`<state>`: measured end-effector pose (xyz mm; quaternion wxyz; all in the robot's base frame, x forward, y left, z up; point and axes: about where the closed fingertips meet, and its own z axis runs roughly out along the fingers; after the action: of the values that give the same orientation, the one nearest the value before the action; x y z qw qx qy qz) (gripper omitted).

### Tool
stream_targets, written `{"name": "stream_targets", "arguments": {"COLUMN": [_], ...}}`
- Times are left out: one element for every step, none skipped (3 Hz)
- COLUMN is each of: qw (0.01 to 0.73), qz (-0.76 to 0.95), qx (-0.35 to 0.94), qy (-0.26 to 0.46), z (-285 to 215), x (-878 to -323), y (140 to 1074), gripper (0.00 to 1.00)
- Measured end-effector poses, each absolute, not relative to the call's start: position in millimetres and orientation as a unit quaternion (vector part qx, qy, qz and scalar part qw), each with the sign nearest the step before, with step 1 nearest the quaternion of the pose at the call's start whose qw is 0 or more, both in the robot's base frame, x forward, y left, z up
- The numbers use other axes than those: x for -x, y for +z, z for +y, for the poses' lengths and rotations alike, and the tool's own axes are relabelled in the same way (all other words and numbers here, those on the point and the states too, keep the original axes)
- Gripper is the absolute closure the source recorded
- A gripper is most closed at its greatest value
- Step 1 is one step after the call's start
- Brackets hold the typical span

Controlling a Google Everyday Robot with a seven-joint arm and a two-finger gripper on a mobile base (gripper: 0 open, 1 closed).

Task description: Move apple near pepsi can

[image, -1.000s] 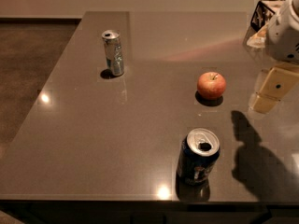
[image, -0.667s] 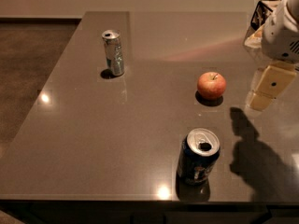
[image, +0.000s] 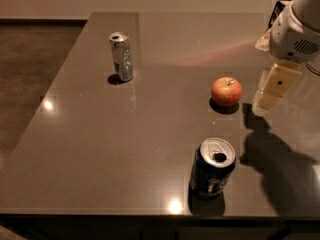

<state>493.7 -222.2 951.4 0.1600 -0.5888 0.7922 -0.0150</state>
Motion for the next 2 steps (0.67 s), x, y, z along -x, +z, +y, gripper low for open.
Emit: {"name": "stream_targets", "arguments": {"qw": [0.165,0.165], "qz": [0.796,0.800], "qx": [0.582,0.576], "qy": [-0.003,0.008], "z": [-223,-224], "x": [-517,-537], "y": [941,926], "gripper": [0.00,0.00]}}
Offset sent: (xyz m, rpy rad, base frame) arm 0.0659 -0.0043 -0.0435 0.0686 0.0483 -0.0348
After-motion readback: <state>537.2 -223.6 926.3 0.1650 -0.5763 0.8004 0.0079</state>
